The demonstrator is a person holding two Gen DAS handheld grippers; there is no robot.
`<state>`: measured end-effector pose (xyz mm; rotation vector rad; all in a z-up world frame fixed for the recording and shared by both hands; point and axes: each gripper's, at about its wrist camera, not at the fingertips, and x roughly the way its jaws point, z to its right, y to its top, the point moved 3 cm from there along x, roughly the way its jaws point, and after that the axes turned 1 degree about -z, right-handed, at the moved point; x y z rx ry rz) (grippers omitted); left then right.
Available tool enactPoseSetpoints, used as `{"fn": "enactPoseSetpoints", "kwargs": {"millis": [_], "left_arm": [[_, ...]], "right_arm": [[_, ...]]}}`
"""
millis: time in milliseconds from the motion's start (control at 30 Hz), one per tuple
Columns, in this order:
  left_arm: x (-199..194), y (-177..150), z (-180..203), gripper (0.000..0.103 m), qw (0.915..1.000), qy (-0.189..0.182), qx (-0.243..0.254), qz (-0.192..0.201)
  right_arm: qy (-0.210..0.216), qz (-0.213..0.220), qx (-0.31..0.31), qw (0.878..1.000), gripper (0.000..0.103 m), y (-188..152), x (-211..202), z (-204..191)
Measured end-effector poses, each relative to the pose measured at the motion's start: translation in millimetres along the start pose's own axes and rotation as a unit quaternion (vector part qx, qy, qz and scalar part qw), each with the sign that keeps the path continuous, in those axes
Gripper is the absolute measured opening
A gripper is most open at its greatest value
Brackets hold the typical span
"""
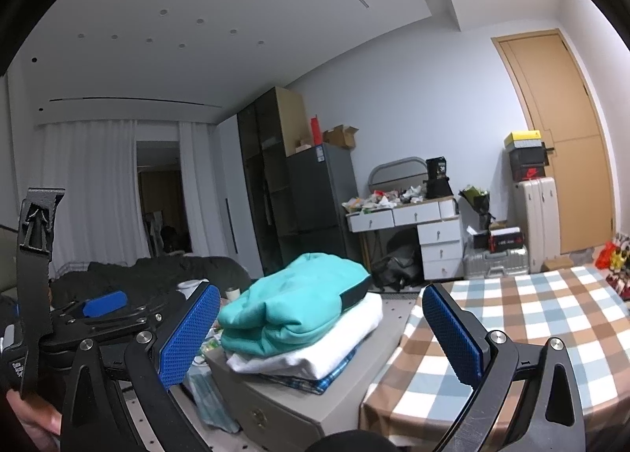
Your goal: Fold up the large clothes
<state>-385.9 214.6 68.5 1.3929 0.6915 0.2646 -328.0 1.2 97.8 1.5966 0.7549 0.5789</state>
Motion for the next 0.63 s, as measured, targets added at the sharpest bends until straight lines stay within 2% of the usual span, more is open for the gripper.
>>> {"fn": "enactPoseSetpoints", "kwargs": {"millis": [300, 533, 633], "left_arm": [[1.1, 0.6, 3.3, 0.102, 0.9999, -0.006, 0.006, -0.008], [-3.8, 1.3, 8.9, 0.102, 0.9996, 0.001, 0.024, 0.013], [-5.9, -1.2, 13.7, 0.102, 0.9995, -0.008, 0.028, 0.012]], "right_arm": [[0.002, -0.001, -0.001, 1.0, 0.103, 1.4, 0.5, -2.0], [0.002, -0.003, -0.001, 1.0, 0.103, 1.5, 0.5, -1.7], [0.003, -0.005, 0.001, 1.0, 0.103, 1.1, 1.0, -0.2]]}}
